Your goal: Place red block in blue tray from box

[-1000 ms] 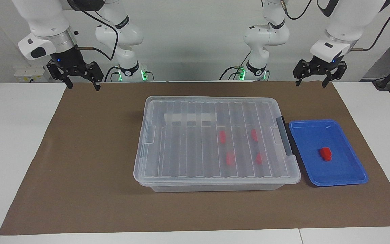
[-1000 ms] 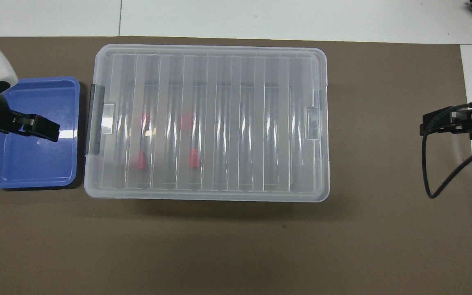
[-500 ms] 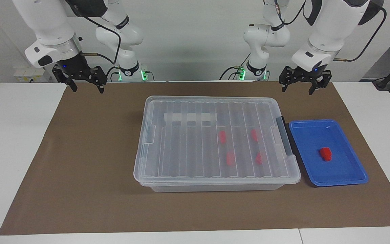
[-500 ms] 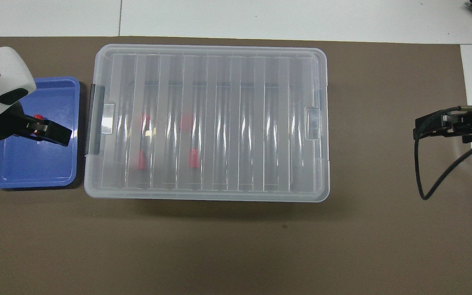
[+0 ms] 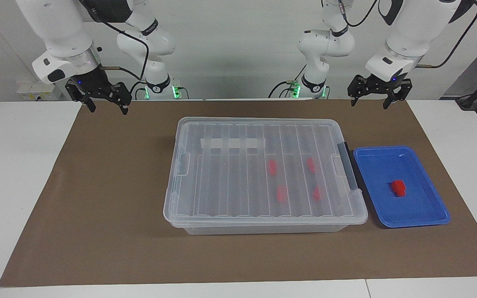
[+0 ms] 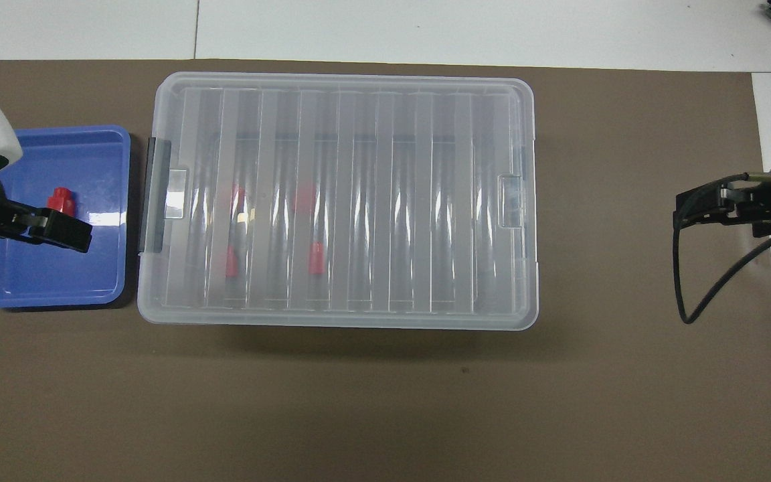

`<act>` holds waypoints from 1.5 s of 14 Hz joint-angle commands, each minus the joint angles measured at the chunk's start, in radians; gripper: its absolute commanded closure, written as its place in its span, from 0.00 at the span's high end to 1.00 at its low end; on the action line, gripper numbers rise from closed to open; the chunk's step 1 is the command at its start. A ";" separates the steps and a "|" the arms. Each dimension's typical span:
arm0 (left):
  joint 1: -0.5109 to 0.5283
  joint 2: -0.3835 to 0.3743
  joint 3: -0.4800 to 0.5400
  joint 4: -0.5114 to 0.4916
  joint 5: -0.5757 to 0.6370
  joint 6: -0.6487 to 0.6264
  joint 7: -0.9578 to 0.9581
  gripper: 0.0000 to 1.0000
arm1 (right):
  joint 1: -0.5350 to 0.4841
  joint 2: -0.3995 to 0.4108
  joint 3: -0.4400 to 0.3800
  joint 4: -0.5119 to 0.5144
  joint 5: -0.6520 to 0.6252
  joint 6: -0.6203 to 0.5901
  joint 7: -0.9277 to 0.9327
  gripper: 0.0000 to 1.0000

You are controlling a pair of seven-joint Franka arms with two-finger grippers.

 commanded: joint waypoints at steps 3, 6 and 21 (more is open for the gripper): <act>0.046 -0.022 -0.017 -0.030 -0.008 -0.008 0.000 1.00 | 0.003 -0.028 0.002 -0.035 -0.029 0.024 0.023 1.00; 0.072 -0.025 -0.017 -0.033 -0.008 -0.006 -0.002 1.00 | 0.001 -0.028 0.002 -0.035 -0.026 0.022 0.023 1.00; 0.104 -0.077 -0.089 -0.194 -0.014 0.206 -0.008 1.00 | 0.001 -0.028 0.002 -0.036 -0.021 0.025 0.023 1.00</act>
